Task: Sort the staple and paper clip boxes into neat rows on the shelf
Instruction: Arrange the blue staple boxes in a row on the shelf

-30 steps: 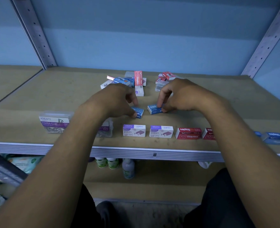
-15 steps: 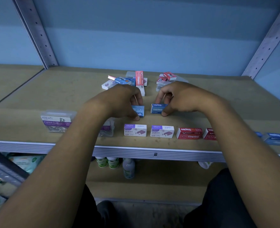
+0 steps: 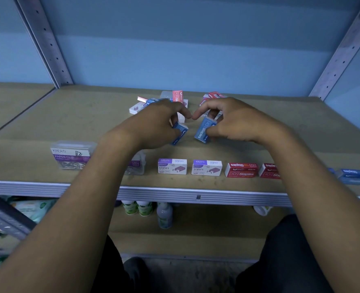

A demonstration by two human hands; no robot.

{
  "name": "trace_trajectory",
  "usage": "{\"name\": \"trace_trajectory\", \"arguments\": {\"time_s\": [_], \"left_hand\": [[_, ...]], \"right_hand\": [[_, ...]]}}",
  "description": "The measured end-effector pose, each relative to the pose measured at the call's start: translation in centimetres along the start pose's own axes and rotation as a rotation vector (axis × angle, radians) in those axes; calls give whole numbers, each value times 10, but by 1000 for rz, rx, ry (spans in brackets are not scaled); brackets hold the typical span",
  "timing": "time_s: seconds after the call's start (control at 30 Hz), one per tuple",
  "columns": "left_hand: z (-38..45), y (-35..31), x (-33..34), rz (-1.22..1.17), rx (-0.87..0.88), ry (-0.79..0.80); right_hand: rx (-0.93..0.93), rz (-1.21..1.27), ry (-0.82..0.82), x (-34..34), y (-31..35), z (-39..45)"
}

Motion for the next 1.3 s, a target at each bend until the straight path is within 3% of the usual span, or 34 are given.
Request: {"name": "trace_trajectory", "arguments": {"time_s": [0.63,0.87,1.3], "left_hand": [[-20,21,-21,137,-157,-25],[-32,34,-30,95,-306,45],[-26,24,-23,17,-255,32]], "right_hand": [[-33,-39,78,14,2,11],[-49,-66,91,14,1,10],[-21,-102,68,14,2,9]]}}
Point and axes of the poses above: each hand's wrist, its own z-axis towards the middle knuckle, its own x-axis out of the palm, y = z × x, the point moved 1 cm from there along z, towards the middle knuckle, and after that the axes turned 11 degrees about y, right-handed, at the moved point
